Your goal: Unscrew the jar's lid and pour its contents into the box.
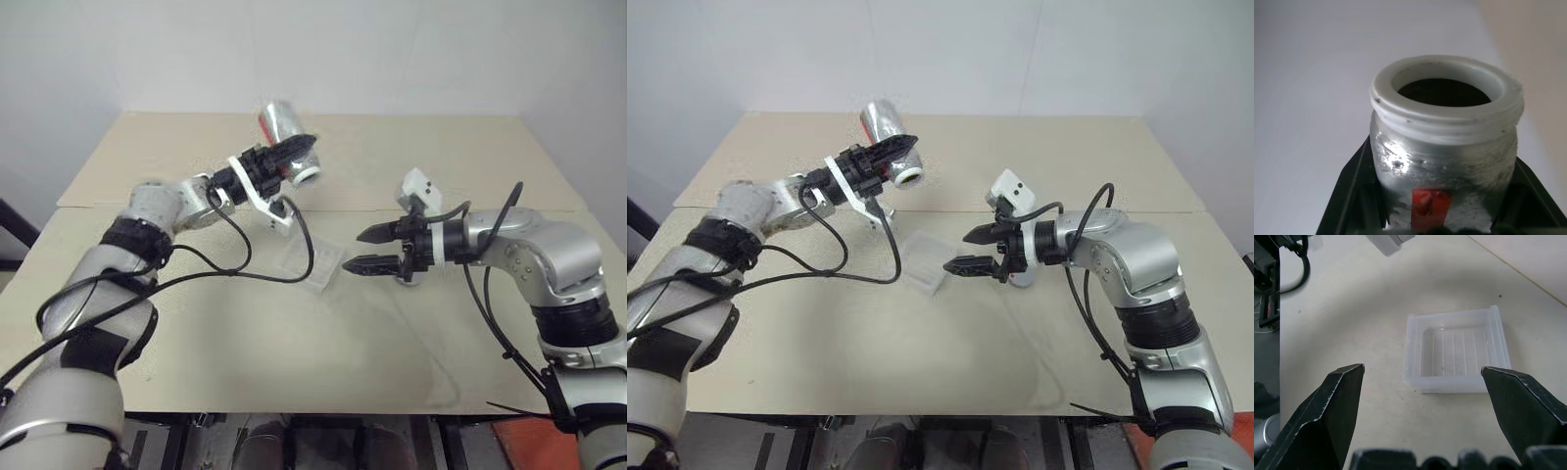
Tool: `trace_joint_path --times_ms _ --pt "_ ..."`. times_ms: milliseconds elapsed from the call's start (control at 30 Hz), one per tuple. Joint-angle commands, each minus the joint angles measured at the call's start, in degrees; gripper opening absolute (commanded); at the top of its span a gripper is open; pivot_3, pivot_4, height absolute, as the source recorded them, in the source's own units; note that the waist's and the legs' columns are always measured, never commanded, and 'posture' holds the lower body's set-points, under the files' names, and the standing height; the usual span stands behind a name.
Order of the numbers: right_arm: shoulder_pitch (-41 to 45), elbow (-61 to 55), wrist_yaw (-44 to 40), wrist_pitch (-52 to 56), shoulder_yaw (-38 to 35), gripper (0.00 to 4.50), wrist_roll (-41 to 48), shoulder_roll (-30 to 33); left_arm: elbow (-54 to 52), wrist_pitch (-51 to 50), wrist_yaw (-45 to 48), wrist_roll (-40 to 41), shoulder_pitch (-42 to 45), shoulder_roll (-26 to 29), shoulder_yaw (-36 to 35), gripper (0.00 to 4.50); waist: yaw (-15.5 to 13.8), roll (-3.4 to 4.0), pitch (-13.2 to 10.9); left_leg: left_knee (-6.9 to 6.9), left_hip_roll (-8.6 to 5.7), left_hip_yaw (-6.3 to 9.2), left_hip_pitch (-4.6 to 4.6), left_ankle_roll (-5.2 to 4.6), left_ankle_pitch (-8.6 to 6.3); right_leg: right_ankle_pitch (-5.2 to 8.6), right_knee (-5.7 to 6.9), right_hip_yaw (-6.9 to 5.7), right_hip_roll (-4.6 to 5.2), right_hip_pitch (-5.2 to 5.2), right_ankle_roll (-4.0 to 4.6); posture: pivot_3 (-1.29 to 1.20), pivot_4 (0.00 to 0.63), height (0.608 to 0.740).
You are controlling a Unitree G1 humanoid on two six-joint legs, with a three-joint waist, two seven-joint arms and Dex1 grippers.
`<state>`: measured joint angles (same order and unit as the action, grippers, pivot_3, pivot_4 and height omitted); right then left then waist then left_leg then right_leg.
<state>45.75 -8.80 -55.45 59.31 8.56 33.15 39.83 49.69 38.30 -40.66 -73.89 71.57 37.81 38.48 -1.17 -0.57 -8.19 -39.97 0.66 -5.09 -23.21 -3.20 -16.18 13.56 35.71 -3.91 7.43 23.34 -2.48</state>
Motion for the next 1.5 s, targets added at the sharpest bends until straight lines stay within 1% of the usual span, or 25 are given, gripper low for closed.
trace_joint_path --times_ms 33,167,300,400,633,767,900,933,1033,1100,1167,1233,1333,1367,1500 --pt "1.4 -0.3 -0.7 -0.8 -1.1 4.45 0.2 0.4 1.5 -5.7 -10.0 -7.5 0.3 -1.5 6.4 2.0 0.1 0.0 0.0 0.01 0.01 0.0 0.01 0.0 0.0 0.0 0.01 -0.01 0.0 0.0 0.0 0.0 0.15 0.74" --pt "1.3 0.3 0.2 -1.0 -2.6 4.45 0.4 -0.2 3.4 -9.5 -13.5 -13.5 -2.0 -3.9 14.2 2.0 0.3 0.0 0.0 0.02 0.02 -0.1 -0.02 0.03 0.02 0.0 0.06 -0.01 0.0 0.09 -0.01 0.0 0.15 0.74" --pt "1.3 -0.3 1.4 -0.7 -4.8 4.45 1.3 -0.4 4.4 -8.9 -14.6 -14.3 -1.7 -3.5 17.5 2.0 0.4 0.0 0.0 0.02 0.05 -0.17 -0.14 0.11 0.07 0.0 0.13 -0.01 0.0 0.29 0.0 0.0 0.15 0.74" --pt "0.9 -0.9 2.3 -0.7 -6.1 4.45 1.6 -1.0 6.2 -9.5 -14.3 -13.2 -0.7 -3.9 17.4 2.0 0.5 0.0 0.0 0.02 0.06 -0.29 -0.1 0.13 0.08 0.01 0.16 -0.01 0.0 0.27 0.0 0.0 0.15 0.74" --pt "-0.3 -2.3 3.2 -1.0 -6.2 4.45 2.1 -1.3 7.5 -8.7 -13.6 -11.0 0.3 -4.4 16.5 2.0 0.4 0.0 0.0 0.02 0.06 -0.28 -0.11 0.13 0.08 0.0 0.16 -0.01 0.01 0.27 0.0 0.0 0.15 0.74" --pt "-0.1 -2.0 3.2 -1.6 -6.1 4.45 1.9 -1.2 8.1 -5.6 -11.4 -5.8 0.2 -4.4 13.7 2.0 0.5 0.0 0.0 0.02 0.06 -0.32 -0.11 0.13 0.08 0.0 0.16 -0.01 0.01 0.29 0.0 0.0 0.15 0.74" --pt "-0.3 -2.0 2.9 -1.9 -6.0 4.45 1.8 -0.9 8.9 0.8 -7.1 2.9 -0.4 -4.2 9.0 2.0 0.5 0.0 0.0 0.01 0.08 -0.29 -0.11 0.13 0.08 0.0 0.16 -0.01 0.02 0.3 0.0 0.0 0.15 0.74" --pt "-0.3 -1.9 2.7 -2.1 -5.8 4.45 1.7 -0.9 9.9 4.4 -3.3 8.2 -1.1 -4.4 6.0 2.0 0.5 0.0 0.0 0.01 0.08 -0.28 -0.11 0.13 0.08 0.0 0.16 -0.01 0.02 0.3 0.0 0.0 0.15 0.74" --pt "-0.7 -2.1 2.0 -2.9 -5.7 4.45 1.5 -0.6 12.2 9.8 13.0 27.0 -4.8 -5.6 -5.0 2.0 0.6 0.0 0.0 -0.01 0.12 -0.31 -0.11 0.14 0.09 0.0 0.17 -0.01 0.02 0.32 0.0 0.0 0.15 0.74" --pt "-1.0 -2.2 1.7 -3.3 -5.7 4.45 1.6 -0.4 11.3 8.9 24.9 39.1 -8.1 -6.7 -11.9 2.0 0.8 0.0 0.0 -0.06 0.14 -0.35 -0.08 0.14 0.09 0.0 0.19 -0.01 0.03 0.31 0.0 0.0 0.15 0.74" --pt "-1.3 -2.5 1.5 -3.5 -5.9 4.45 1.7 -0.1 7.0 3.7 38.6 53.5 -12.4 -8.7 -19.4 2.0 1.1 0.0 0.0 -0.1 0.15 -0.39 -0.05 0.14 0.09 0.0 0.21 -0.01 0.03 0.31 0.0 0.0 0.15 0.74" --pt "-1.7 -2.8 1.2 -3.7 -6.1 4.45 1.9 0.1 0.3 -4.6 49.4 65.5 -16.6 -10.5 -25.7 2.0 1.4 0.0 0.0 -0.17 0.17 -0.38 -0.06 0.15 0.09 0.0 0.24 -0.03 0.03 0.3 0.0 0.0 0.15 0.74" --pt "-2.2 -3.3 1.0 -3.8 -6.6 4.45 2.2 0.3 -12.0 -20.0 59.7 79.0 -22.9 -12.1 -32.8 2.0 1.8 0.0 0.0 -0.24 0.19 -0.34 -0.09 0.15 0.09 0.0 0.25 -0.03 0.03 0.28 0.0 0.0 0.15 0.74" --pt "-2.3 -3.5 1.0 -3.7 -6.8 4.45 2.4 0.4 -15.7 -24.6 61.2 81.8 -24.6 -12.5 -34.4 2.0 1.9 0.0 0.0 -0.24 0.18 -0.32 -0.08 0.15 0.09 0.0 0.26 -0.03 0.03 0.27 0.0 0.0 0.15 0.74" --pt "-3.0 -4.1 1.1 -3.9 -7.4 4.45 2.7 0.7 -27.0 -37.8 63.2 87.1 -31.0 -13.1 -38.2 2.0 2.0 0.0 0.0 -0.25 0.17 -0.27 0.09 0.15 0.09 0.0 0.25 -0.02 0.03 0.08 0.0 0.0 0.15 0.74"
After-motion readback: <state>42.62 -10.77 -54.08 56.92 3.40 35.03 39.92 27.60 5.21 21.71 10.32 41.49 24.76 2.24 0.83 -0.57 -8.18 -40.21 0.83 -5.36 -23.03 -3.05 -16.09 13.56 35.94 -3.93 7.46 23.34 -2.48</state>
